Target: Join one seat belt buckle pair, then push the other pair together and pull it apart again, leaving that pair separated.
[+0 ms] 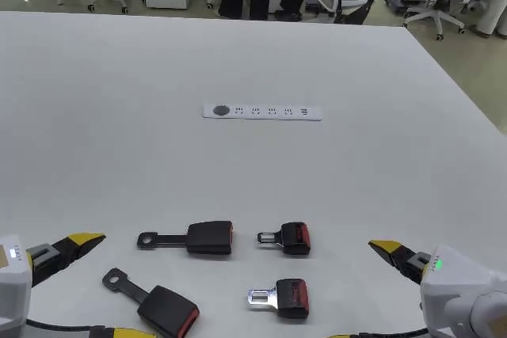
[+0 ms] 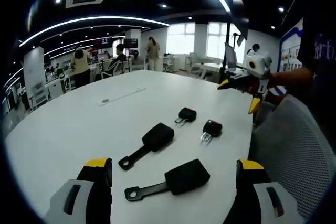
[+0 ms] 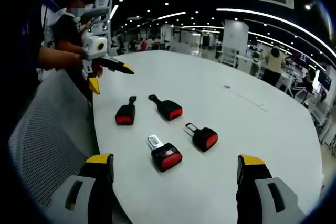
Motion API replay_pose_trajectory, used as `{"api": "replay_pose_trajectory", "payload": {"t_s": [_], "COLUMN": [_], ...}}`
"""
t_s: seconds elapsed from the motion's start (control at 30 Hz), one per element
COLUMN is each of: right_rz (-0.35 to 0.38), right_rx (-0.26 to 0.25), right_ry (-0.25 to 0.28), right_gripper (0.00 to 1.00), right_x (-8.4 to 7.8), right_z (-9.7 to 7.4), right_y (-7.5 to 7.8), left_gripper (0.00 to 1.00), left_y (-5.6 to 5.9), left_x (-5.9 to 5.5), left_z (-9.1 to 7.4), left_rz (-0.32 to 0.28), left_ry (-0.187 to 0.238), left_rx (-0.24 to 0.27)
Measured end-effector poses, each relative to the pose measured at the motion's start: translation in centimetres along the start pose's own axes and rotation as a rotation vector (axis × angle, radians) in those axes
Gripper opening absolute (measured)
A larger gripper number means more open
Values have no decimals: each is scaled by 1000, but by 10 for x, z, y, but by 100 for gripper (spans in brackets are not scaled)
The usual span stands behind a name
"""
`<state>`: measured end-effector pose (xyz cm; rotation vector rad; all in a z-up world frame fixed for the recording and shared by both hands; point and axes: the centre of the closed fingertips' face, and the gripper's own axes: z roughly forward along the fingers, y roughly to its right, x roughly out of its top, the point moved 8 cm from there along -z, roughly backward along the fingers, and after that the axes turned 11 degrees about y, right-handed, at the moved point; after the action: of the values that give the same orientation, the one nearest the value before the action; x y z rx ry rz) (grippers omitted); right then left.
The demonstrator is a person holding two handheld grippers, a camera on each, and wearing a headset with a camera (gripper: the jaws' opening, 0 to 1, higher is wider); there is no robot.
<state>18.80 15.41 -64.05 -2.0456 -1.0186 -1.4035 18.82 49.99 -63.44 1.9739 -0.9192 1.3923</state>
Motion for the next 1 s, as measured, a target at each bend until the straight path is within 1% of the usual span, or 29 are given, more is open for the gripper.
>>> {"api": "replay_pose_trajectory", "payload": {"t_s": [0.5, 1.0], "right_rz": [-5, -12], "right_rx": [0, 5], "right_ry": [-5, -15], "right_gripper": [99, 99], "right_x": [-1, -2], "right_z": [-1, -1], "right_y": [3, 7], "left_gripper": [100, 100], "left_y": [0, -3], "left_x": [-1, -1], "left_z": [-1, -2], "left_rz": [2, 3], "left_ry": [-3, -7], "left_rx": [-1, -1]}}
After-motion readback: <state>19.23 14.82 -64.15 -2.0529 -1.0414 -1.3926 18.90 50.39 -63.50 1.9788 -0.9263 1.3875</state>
